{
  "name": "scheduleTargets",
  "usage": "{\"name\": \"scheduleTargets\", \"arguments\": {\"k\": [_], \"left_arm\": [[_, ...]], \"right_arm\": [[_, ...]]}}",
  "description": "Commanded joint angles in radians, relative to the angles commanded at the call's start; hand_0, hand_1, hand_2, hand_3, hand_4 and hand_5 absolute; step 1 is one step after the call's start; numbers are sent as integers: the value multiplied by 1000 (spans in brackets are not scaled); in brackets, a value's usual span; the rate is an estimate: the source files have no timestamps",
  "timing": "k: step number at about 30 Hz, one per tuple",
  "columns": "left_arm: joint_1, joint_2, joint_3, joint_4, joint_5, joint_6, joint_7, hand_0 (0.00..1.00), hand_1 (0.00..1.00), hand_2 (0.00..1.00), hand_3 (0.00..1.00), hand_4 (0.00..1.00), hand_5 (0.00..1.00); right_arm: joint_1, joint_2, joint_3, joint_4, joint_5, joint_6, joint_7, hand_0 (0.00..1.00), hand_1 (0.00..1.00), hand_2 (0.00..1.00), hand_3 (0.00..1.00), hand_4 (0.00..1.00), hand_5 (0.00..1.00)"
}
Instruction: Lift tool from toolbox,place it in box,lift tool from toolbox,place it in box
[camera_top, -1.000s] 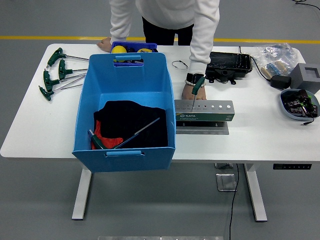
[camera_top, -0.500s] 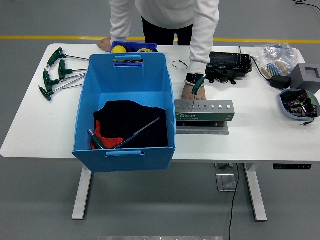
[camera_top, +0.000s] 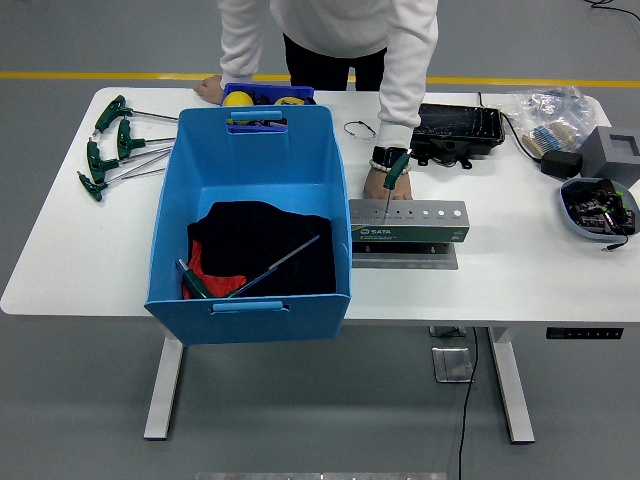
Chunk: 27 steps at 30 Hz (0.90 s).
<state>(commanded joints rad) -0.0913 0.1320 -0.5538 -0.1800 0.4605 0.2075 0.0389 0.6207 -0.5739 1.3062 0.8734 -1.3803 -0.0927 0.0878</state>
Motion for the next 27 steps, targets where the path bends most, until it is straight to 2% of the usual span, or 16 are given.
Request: {"name": "scheduleTargets", "arguments": {"k": [27], "left_arm": [[-1, 2, 8, 0, -6, -2, -2, 749, 714, 762, 773, 792, 750]], "right_arm": [[3, 3, 4, -1, -1, 2, -3, 2, 2, 24, 2, 869, 777]]}}
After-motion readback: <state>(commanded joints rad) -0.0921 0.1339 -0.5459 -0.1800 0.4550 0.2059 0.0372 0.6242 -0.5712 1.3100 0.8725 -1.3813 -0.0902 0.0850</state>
